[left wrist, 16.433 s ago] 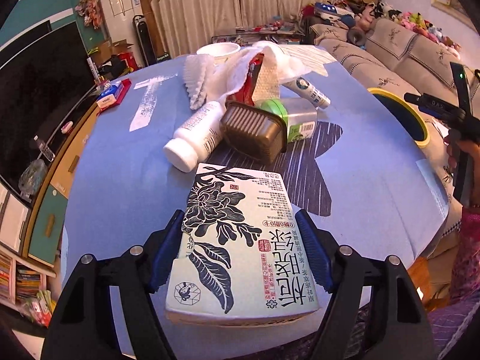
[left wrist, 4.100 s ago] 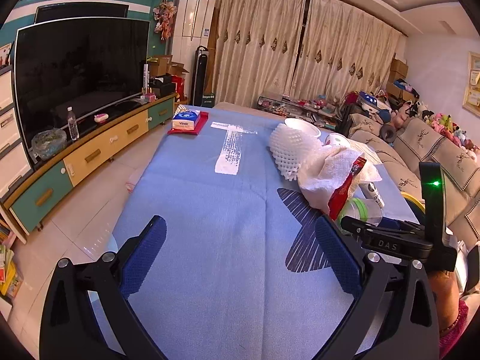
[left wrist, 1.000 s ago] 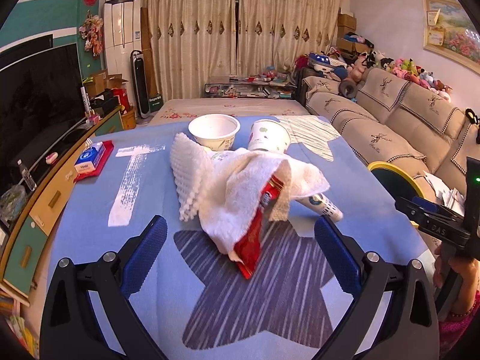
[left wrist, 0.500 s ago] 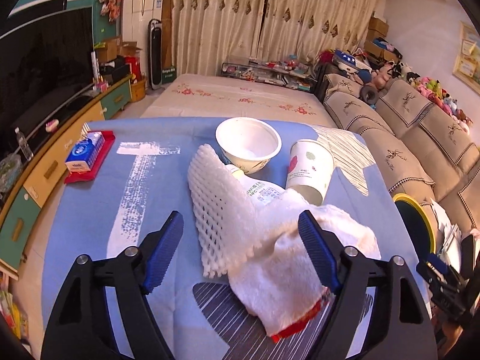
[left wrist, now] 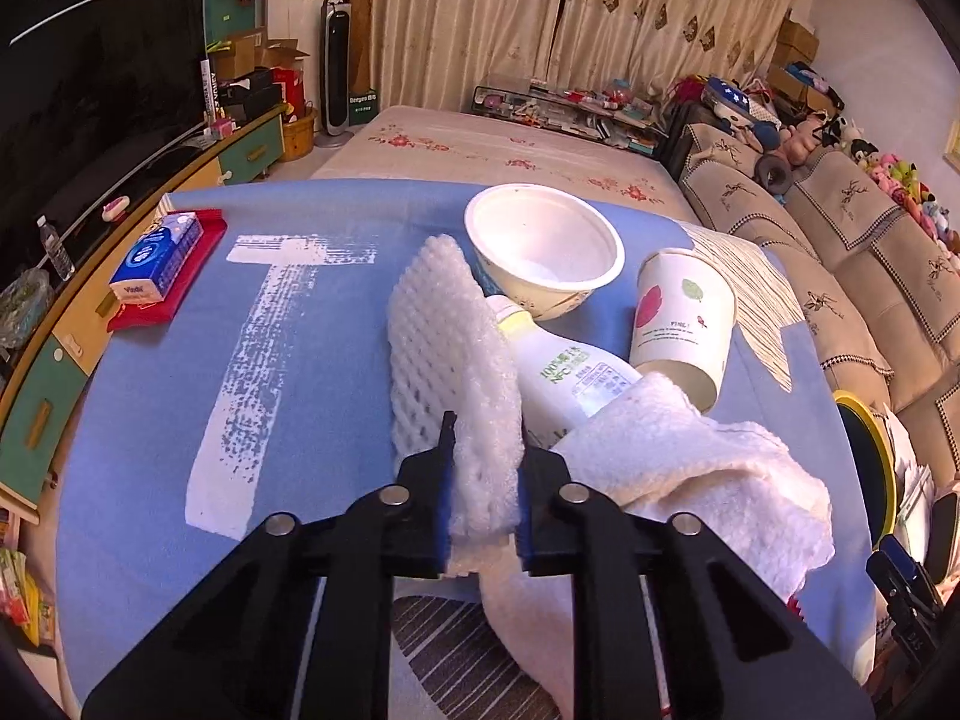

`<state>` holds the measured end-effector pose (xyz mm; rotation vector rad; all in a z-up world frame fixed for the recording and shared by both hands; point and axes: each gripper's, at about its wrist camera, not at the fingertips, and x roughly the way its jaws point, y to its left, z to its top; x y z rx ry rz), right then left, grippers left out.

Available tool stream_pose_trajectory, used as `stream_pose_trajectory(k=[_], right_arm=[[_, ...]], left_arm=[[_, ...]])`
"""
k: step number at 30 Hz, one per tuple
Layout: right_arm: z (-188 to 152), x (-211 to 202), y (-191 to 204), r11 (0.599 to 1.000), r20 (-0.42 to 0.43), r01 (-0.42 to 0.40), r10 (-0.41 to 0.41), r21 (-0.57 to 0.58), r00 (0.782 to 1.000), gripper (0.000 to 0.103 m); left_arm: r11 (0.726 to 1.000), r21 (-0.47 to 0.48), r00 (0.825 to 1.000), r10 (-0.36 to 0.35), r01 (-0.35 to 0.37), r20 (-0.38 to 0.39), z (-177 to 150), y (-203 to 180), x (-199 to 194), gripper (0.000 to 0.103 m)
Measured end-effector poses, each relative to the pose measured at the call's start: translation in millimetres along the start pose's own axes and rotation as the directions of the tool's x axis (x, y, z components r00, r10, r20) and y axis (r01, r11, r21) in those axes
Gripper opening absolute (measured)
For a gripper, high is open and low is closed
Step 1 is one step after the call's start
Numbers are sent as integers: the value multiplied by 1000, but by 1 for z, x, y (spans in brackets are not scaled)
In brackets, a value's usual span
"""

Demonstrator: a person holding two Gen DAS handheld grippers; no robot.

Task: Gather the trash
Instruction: 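Carry the foam net over the bin and open the left tool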

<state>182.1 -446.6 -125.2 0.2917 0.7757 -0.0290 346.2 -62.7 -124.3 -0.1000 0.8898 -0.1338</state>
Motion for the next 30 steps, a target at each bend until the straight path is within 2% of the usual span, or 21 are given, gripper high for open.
stream_pose_trajectory(k=[8,11,14,18,21,24,30], right_arm=[[-1,-1,1,1000,10,2,-2,2,1000,77],[-2,-6,-3,1000,36,-8,7,11,999,77],[-6,-20,-5,999,65,26,-24,-30,998,77],[-12,-44,-31,998,89,56,-55,-4,995,77],[-18,-61,-62,992,102,119,-122,40,987,77],[-28,-74,-97,981,92,171,-179,90,979,77],[-56,-87,-159,947,37,258,-270,190,962,77]], left_arm=[[999,31,991,13,-17,132,-5,2,-61,14],[999,52,987,-18,10,162,-4,-6,-90,14],[994,103,981,-51,32,187,-7,-25,-117,14],[981,170,975,-122,90,186,-12,-60,-136,14],[959,224,965,-213,175,155,-21,-100,-139,14],[919,297,949,-299,258,102,-30,-153,-133,14],[840,391,918,-395,375,-31,-47,-249,-105,14]])
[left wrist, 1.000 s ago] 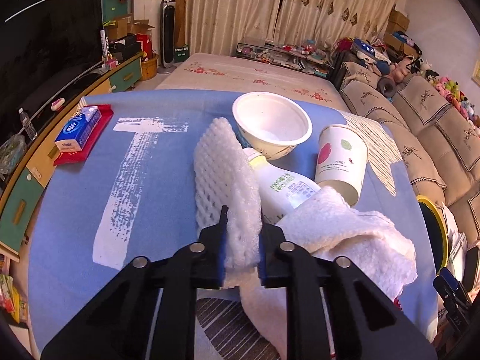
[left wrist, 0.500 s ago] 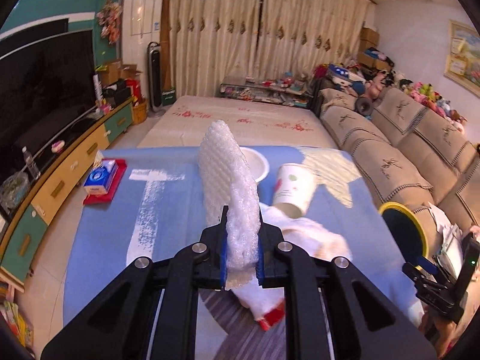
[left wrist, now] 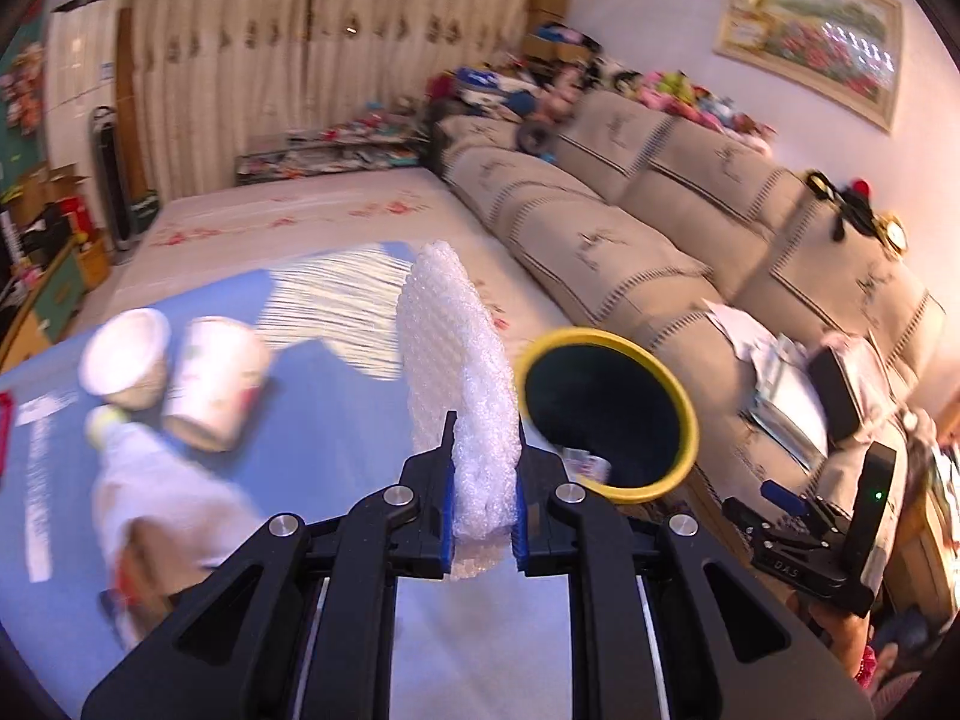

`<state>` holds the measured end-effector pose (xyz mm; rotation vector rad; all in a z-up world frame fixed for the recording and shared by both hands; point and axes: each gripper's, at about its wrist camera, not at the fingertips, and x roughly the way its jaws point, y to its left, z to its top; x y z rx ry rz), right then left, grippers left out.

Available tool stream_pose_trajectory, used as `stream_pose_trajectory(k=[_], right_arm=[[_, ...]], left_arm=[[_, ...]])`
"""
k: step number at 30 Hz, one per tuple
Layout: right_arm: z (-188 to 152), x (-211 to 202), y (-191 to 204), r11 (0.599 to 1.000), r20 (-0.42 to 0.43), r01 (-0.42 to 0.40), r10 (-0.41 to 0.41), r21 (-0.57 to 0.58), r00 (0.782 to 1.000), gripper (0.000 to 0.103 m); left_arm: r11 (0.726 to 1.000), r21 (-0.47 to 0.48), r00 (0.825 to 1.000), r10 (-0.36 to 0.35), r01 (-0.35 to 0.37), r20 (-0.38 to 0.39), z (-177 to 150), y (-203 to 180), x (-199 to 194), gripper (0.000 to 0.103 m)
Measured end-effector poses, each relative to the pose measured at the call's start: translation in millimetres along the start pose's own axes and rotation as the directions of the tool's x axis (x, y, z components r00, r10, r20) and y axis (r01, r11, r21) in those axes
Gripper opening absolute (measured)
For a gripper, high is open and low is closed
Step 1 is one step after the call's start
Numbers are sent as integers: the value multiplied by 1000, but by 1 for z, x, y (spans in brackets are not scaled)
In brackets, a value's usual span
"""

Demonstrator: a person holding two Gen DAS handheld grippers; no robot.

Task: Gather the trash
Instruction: 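Carry the foam net over the bin and open the left tool, then move both tools back toward the table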

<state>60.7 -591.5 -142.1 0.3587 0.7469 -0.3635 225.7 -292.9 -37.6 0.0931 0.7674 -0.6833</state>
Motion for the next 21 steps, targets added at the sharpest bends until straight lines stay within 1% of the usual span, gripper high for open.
stream_pose_trajectory(k=[2,5,10,15,19,20,21], right_arm=[[-5,0,-16,1000,-8,15,-15,26,1000,77],[-11,0,-38,997,-15,34,-33,66,999,77],[-17,0,-63,992,-7,47,-47,116,999,77],[-21,3,-79,988,-10,53,-52,148,999,77],[-25,7,-91,983,-24,59,-56,173,998,77],[-25,8,-93,982,-26,60,-57,178,998,77],[-26,9,-95,981,-29,62,-57,183,998,77]], left_arm=[[999,33,999,-33,35,-35,6,-26,25,14],[996,76,996,-51,57,-71,16,-56,61,14],[991,89,986,-84,97,-145,31,-92,123,14],[991,95,977,-79,99,-197,41,-112,183,14],[991,92,970,-70,94,-234,40,-121,218,16],[992,88,969,-64,87,-240,40,-122,226,17],[993,85,968,-60,83,-242,40,-121,230,23]])
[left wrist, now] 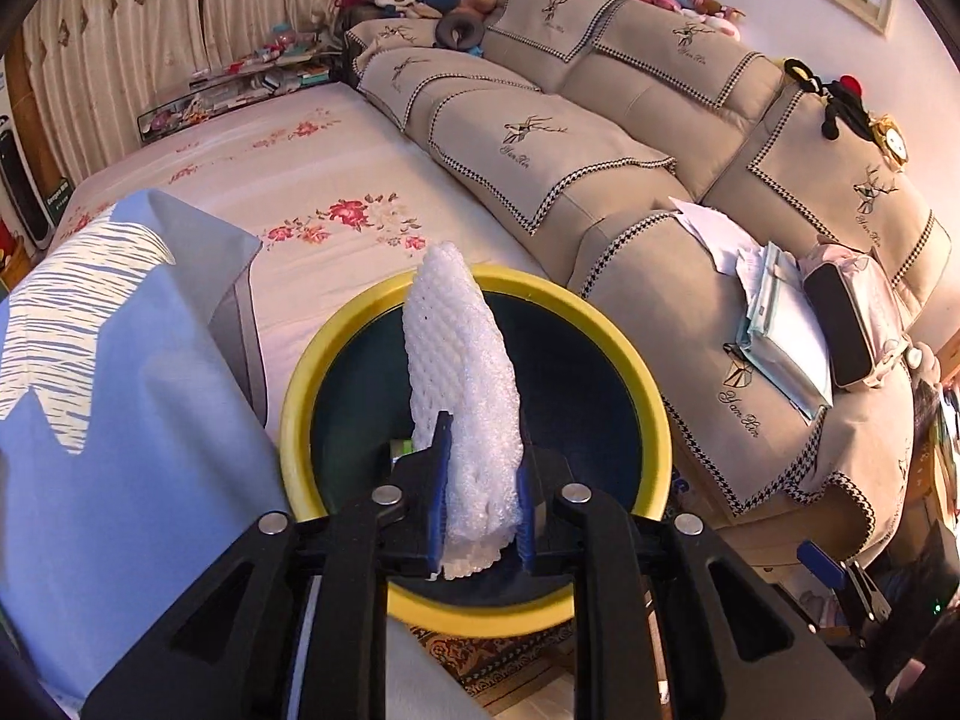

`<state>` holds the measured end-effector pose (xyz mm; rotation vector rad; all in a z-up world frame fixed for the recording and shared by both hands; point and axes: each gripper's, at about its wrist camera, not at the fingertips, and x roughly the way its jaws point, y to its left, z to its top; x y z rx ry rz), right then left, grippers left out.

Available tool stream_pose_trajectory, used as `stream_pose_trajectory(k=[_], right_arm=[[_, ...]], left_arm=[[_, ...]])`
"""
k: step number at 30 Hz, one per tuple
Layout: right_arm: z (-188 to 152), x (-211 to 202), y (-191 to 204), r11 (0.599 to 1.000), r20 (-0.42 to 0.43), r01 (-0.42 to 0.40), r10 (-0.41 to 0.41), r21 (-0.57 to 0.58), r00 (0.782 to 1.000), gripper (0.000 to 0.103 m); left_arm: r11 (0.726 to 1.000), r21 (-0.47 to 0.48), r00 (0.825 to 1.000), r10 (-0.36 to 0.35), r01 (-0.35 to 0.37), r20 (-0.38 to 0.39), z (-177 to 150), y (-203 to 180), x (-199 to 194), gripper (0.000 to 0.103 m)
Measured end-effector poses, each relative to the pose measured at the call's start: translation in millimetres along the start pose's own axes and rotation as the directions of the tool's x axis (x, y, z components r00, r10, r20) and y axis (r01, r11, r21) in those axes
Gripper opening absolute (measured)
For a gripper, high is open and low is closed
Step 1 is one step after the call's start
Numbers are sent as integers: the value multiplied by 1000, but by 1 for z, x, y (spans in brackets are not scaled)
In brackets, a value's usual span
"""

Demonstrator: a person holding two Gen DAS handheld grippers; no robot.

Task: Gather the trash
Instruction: 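Move both tools back toward the table, then grasp the white towel with the right tool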

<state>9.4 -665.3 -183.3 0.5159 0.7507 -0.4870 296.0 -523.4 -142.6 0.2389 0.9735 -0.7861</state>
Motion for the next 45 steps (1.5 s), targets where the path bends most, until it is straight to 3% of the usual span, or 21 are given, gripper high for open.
stream_pose_trajectory(k=[3,4,9,13,21,27,33,38,43,45], right_arm=[[-1,0,1,1000,-2,1,-1,5,1000,77],[-1,0,2,1000,-2,0,0,4,1000,77],[-3,0,13,1000,-6,-15,15,-12,1000,77],[-5,0,30,998,-10,-36,36,-44,999,77],[-7,-9,78,985,-11,-99,99,-140,995,77],[-12,-16,136,947,-33,-189,187,-260,982,77],[-13,-35,214,863,-58,-322,325,-389,944,77],[-17,-51,286,756,-110,-423,429,-500,897,77],[-26,-59,362,625,-181,-500,502,-599,845,66],[-29,-55,383,593,-202,-508,506,-625,839,62]], left_arm=[[1000,-25,1000,14,-14,3,2,5,8,59],[999,-30,1000,13,-13,9,2,7,6,64],[999,-42,998,7,-4,63,-12,14,-32,75],[998,-45,977,57,-48,205,-39,23,-102,92],[978,-144,906,196,-152,375,-120,69,-227,95],[930,-257,843,350,-262,408,-195,114,-299,95],[853,-391,801,485,-345,351,-268,162,-339,95],[788,-495,786,547,-367,289,-314,198,-351,95],[762,-540,776,564,-358,282,-337,217,-360,95],[761,-543,772,566,-354,290,-344,219,-363,95]])
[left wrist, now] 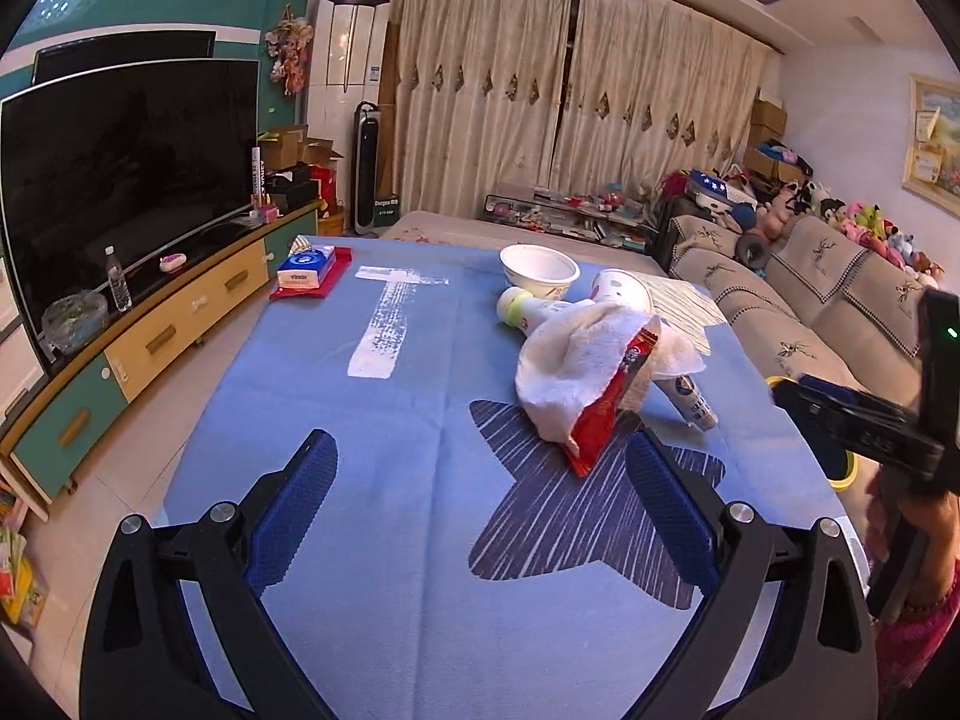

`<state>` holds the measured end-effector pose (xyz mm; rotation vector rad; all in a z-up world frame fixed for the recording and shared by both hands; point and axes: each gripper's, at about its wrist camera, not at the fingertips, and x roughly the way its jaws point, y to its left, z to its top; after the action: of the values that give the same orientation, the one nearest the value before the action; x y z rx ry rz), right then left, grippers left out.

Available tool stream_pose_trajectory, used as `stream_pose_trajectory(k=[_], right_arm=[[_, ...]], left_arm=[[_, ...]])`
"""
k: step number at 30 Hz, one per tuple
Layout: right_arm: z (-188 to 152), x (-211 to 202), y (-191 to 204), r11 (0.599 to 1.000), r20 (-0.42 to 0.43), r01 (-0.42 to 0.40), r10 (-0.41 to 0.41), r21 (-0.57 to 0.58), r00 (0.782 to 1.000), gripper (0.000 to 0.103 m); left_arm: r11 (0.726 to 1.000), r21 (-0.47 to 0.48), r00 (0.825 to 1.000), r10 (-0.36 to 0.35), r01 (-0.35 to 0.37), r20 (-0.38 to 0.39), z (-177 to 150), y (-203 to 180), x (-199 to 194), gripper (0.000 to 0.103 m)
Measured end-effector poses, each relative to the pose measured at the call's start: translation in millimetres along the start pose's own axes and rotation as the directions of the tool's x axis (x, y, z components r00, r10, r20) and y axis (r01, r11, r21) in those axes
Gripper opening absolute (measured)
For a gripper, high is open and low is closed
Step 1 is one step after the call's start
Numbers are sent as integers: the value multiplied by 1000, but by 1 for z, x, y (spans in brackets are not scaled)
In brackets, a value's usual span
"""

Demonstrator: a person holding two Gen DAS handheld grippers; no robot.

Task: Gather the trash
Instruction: 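Grasp the white towel with the right tool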

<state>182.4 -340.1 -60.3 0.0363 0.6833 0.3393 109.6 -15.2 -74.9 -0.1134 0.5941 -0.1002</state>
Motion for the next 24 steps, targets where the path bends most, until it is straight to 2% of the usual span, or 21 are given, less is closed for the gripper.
stream_pose_trajectory(k=[6,14,17,19,22,24], right_arm=[[29,60,31,997,-64,-10,5,-74,998,52],[39,84,46,994,-81,-3,-5,-108,997,47],[44,88,53,993,-80,3,-13,-122,997,35],[46,87,55,992,-67,8,-17,-127,998,19],[54,81,59,992,-41,-3,-2,-127,999,4],[61,76,62,992,-23,-12,10,-129,1000,1]], left_arm=[[1000,-20,1000,5,-5,7,-3,12,-5,95],[997,-83,1000,6,-7,-23,-10,35,4,95],[996,-90,1000,3,-6,-29,-12,38,6,95],[995,-95,999,1,-4,-34,-13,40,8,95],[995,-104,999,-5,1,-39,-14,43,11,95],[994,-106,999,-9,4,-44,-15,44,12,95]])
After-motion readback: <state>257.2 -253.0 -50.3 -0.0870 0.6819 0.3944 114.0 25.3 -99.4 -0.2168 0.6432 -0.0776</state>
